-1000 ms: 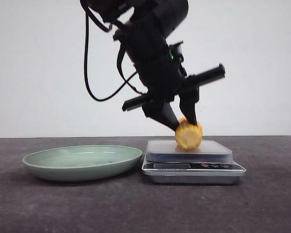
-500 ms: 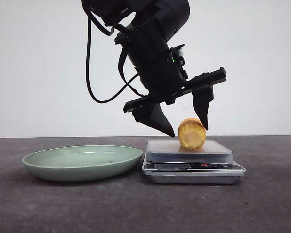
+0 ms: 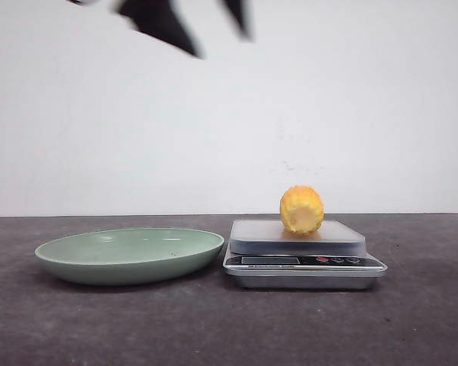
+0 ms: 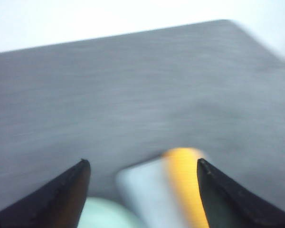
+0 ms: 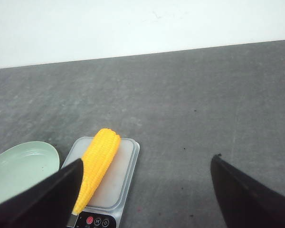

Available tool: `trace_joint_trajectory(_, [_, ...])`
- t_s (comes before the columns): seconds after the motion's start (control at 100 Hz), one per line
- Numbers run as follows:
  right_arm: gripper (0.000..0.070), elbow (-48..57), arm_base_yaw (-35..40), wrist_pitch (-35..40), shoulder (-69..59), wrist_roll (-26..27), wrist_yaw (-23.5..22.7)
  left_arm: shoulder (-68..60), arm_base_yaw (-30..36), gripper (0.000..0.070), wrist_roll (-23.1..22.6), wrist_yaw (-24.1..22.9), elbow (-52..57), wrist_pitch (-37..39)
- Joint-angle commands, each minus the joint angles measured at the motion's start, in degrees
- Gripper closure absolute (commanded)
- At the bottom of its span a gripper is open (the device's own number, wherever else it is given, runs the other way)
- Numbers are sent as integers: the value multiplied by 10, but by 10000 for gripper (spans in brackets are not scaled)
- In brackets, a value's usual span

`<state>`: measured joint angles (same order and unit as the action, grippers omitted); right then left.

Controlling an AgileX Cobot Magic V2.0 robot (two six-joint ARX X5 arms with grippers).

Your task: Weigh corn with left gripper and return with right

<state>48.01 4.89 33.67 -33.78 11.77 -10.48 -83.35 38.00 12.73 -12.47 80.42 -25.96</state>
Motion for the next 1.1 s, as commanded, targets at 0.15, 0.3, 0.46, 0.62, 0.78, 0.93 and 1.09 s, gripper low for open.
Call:
trace_joint_trajectory(0.15, [170, 12, 2, 2, -2, -8, -15, 119, -117, 269, -48, -4, 8, -86])
trace_joint_trajectory(0.3, [169, 12, 2, 3, -2, -8, -16, 226, -195, 269, -65, 1, 8, -137])
trace_joint_trajectory(0.46, [169, 12, 2, 3, -2, -8, -17, 337, -239, 269, -78, 2, 6, -192])
trace_joint_trajectory(0.62, [169, 12, 2, 8, -2, -8, -17, 442, -244, 271, -71, 18, 2, -243])
trace_joint_trajectory(0.78, [169, 12, 2, 12, -2, -9, -15, 517, -244, 271, -55, 26, 1, -323])
trace_joint_trajectory(0.93, [170, 12, 3, 16, -2, -9, -16, 574, -244, 271, -43, 26, -8, -402])
trace_joint_trajectory(1.09, [169, 12, 15, 27, -2, -19, -14, 641, -244, 271, -39, 26, -47, -430])
